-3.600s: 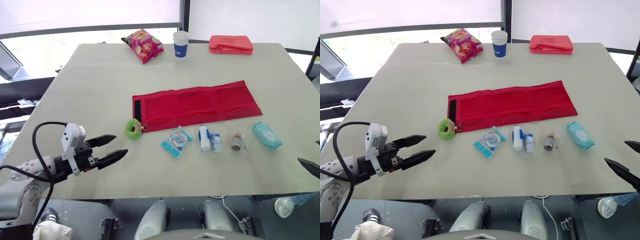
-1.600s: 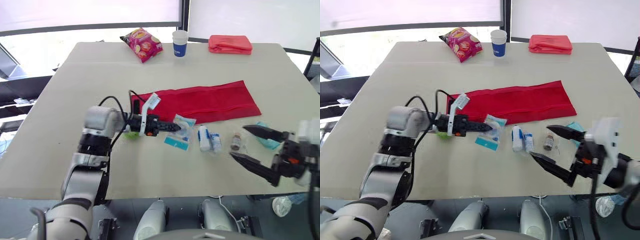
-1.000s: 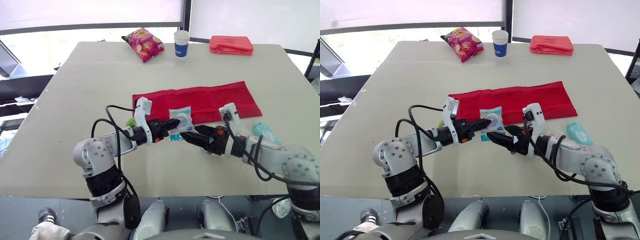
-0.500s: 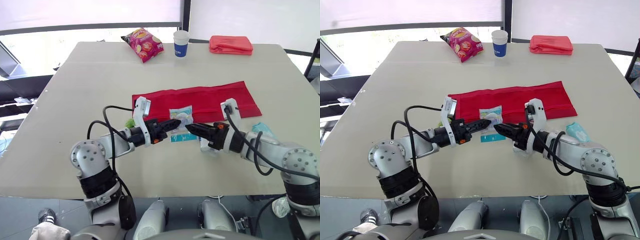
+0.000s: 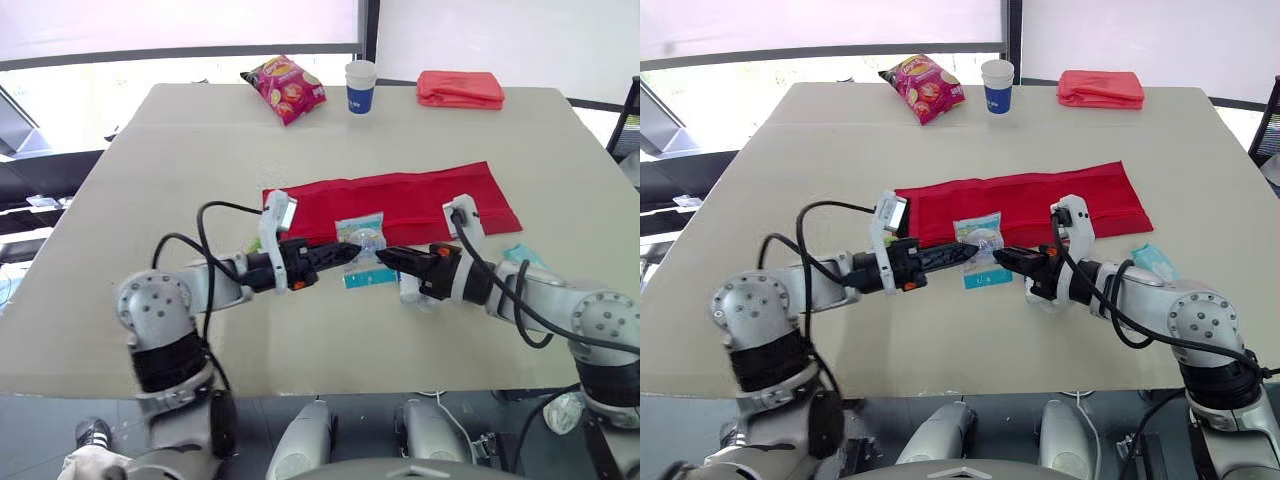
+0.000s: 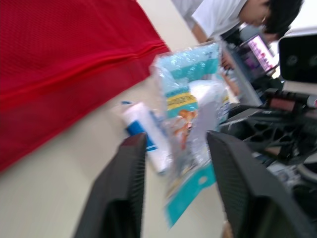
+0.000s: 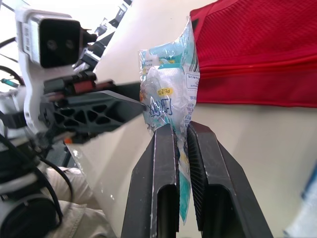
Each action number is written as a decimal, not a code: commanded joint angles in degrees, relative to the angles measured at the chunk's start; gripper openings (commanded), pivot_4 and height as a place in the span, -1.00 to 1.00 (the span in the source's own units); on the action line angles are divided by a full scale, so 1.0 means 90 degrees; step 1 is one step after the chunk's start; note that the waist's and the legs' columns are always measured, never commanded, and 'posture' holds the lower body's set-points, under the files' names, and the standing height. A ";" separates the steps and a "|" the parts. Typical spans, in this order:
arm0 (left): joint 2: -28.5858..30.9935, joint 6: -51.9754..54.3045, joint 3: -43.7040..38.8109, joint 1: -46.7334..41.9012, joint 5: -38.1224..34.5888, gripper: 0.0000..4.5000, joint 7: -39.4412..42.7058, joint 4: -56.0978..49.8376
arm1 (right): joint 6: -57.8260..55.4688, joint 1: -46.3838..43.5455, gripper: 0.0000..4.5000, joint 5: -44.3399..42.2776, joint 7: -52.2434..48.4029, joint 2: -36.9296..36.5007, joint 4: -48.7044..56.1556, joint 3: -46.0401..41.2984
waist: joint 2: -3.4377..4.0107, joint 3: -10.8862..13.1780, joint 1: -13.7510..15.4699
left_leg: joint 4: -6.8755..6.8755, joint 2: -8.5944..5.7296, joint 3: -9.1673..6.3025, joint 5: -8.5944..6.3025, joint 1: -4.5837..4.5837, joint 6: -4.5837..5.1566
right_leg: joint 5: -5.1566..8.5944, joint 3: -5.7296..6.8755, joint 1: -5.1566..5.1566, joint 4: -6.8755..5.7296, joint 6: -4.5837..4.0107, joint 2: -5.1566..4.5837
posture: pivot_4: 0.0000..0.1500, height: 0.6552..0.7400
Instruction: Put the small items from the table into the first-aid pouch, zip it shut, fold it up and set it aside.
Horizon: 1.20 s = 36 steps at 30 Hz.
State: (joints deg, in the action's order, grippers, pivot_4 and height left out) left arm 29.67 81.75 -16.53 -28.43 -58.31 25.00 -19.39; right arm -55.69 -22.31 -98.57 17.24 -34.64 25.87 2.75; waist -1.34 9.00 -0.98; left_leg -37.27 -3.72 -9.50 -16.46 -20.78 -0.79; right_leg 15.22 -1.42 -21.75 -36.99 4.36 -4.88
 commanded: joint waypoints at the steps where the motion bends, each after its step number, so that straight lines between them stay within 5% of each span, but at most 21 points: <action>1: 0.1169 -0.2079 0.1234 -0.0288 0.1470 0.70 0.1821 0.0806 | 0.0105 0.0172 -1.00 -0.0194 -0.0232 -0.0374 0.0141 -0.0480 | 0.0009 0.0003 0.0034 | 0.0004 -0.0001 0.0022 0.0000 0.0001 0.0000 | 0.0000 -0.0001 0.0001 0.0002 -0.0001 0.0000 | 1.00 1.00; 5: 0.1697 -0.4407 0.2806 -0.1407 0.3438 0.70 0.3211 0.3047 | 0.0026 0.0808 -1.00 -0.0303 -0.0578 -0.1248 0.0243 -0.1192 | 0.0012 0.0006 0.0172 | 0.0006 -0.0006 0.0022 -0.0002 -0.0011 0.0007 | 0.0000 0.0006 0.0005 0.0023 0.0001 -0.0002 | 1.00 1.00; 10: 0.1335 -0.6606 0.3874 -0.2476 0.5079 0.70 0.4119 0.5296 | 0.0095 0.1851 -1.00 -0.0683 -0.0775 -0.1988 0.0569 -0.2133 | 0.0006 0.0007 0.0182 | 0.0005 -0.0006 0.0030 -0.0011 -0.0021 0.0023 | 0.0000 0.0003 0.0001 0.0030 0.0003 -0.0010 | 1.00 1.00; 21: 0.0473 -0.8431 0.4074 -0.3203 0.6206 0.70 0.4780 0.7161 | 0.0033 0.4688 -1.00 -0.1432 -0.1321 -0.2509 0.1050 -0.4991 | -0.0006 0.0009 0.0022 | -0.0018 -0.0006 0.0025 -0.0034 -0.0039 0.0069 | -0.0006 0.0008 0.0000 0.0021 0.0016 -0.0016 | 1.00 1.00; 33: 0.0256 -0.9133 0.3920 -0.3407 0.6906 0.70 0.4562 0.7899 | 0.0176 0.5169 -1.00 -0.1460 -0.1883 -0.2729 0.1193 -0.5365 | -0.0008 0.0009 0.0019 | -0.0019 -0.0003 0.0034 -0.0033 -0.0022 0.0072 | -0.0008 0.0001 0.0009 0.0012 0.0019 -0.0010 | 1.00 1.00; 34: 0.0248 -0.9158 0.3904 -0.3409 0.6936 0.36 0.4553 0.7929 | 0.0267 0.5010 -1.00 -0.1489 -0.1876 -0.2778 0.1248 -0.5155 | -0.0008 0.0009 0.0018 | -0.0019 -0.0002 0.0035 -0.0033 -0.0018 0.0072 | -0.0008 0.0000 0.0011 0.0011 0.0019 -0.0010 | 1.00 1.00; 35: 0.0236 -0.9170 0.3882 -0.3408 0.6949 0.36 0.4545 0.7949 | 0.0357 0.4856 -1.00 -0.1531 -0.1858 -0.2816 0.1289 -0.4963 | -0.0008 0.0009 0.0018 | -0.0019 -0.0002 0.0035 -0.0033 -0.0018 0.0072 | -0.0008 -0.0001 0.0011 0.0012 0.0019 -0.0010 | 1.00 1.00; 36: 0.0214 -0.9123 0.3834 -0.3397 0.6911 0.09 0.4550 0.7940 | 0.0444 0.4695 -1.00 -0.1569 -0.1855 -0.2844 0.1324 -0.4774 | -0.0010 0.0008 0.0009 | -0.0019 -0.0002 0.0035 -0.0033 -0.0018 0.0072 | -0.0008 0.0000 0.0011 0.0011 0.0019 -0.0010 | 1.00 1.00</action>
State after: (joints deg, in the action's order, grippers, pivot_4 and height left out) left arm 31.72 0.06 20.01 -58.20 3.41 66.79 51.63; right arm -54.79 23.58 -110.85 0.97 -58.85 35.48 -44.14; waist -1.42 9.08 -0.90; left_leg -37.44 -3.73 -9.20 -16.76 -20.93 -0.15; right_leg 15.15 -1.42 -21.65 -36.90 4.54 -4.95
